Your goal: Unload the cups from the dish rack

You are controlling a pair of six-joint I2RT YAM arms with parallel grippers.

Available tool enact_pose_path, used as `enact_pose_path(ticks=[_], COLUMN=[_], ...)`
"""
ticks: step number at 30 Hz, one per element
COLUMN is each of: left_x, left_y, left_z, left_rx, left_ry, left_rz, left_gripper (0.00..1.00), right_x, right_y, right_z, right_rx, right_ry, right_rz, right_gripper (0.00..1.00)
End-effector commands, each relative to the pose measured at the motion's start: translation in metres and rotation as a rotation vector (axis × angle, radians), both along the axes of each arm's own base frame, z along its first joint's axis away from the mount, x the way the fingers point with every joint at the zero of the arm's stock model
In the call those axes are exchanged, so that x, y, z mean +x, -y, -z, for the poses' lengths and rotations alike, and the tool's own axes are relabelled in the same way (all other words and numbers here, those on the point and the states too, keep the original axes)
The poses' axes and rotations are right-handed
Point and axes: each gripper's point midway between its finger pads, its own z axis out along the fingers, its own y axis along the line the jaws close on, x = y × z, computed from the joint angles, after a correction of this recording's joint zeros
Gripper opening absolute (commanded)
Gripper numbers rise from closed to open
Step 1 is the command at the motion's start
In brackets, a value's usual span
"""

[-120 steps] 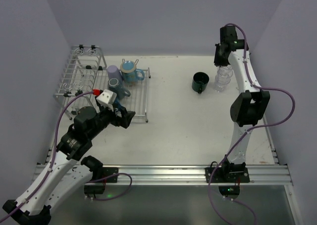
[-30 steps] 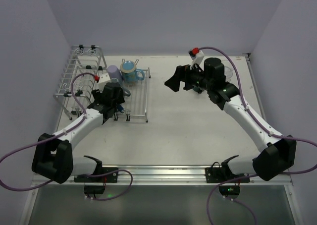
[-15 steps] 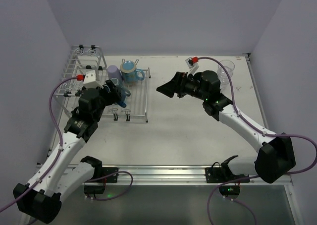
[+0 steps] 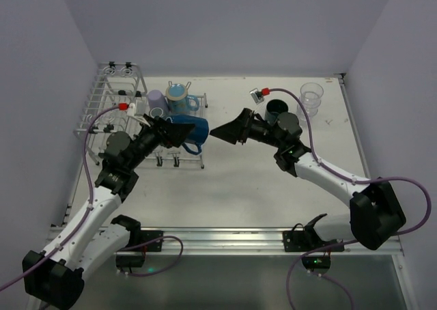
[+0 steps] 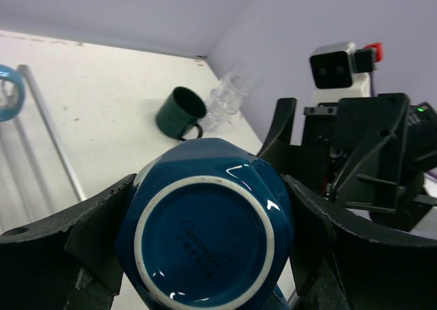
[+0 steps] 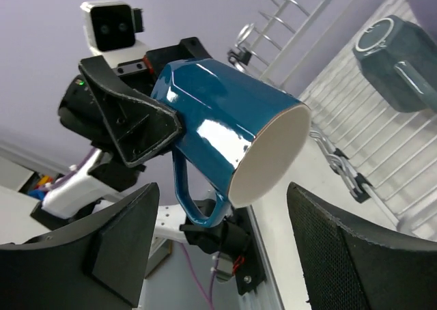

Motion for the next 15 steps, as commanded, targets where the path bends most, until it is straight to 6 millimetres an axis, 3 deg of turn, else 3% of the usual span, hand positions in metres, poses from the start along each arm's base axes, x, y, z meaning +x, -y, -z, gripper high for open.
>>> enact_pose_path(ticks=[1,10,15], left_x=[-0.028,-0.043,-0.046], left_y=[0.017,0.046,0.044], left_z=[-0.071,-0.078,-0.089], left_rx=[-0.188,-0.289,-0.33], left_ry=[0.211,0.227,0.251], left_rz=[0.153,0.244,0.235], left_gripper=[0.08,0.07,0.08], right_x=[-0.02,-0.057,-0.066], right_y=[-0.001,-0.014,-0.012], right_z=[-0.033,-0.067,-0.072], right_rx=[0.09,0.179,0.249], right_ry=[0.099,0.203,0.194], right_rz=[-0.069,-0.177,-0.218], right_gripper=[0.77,0.55,0.45])
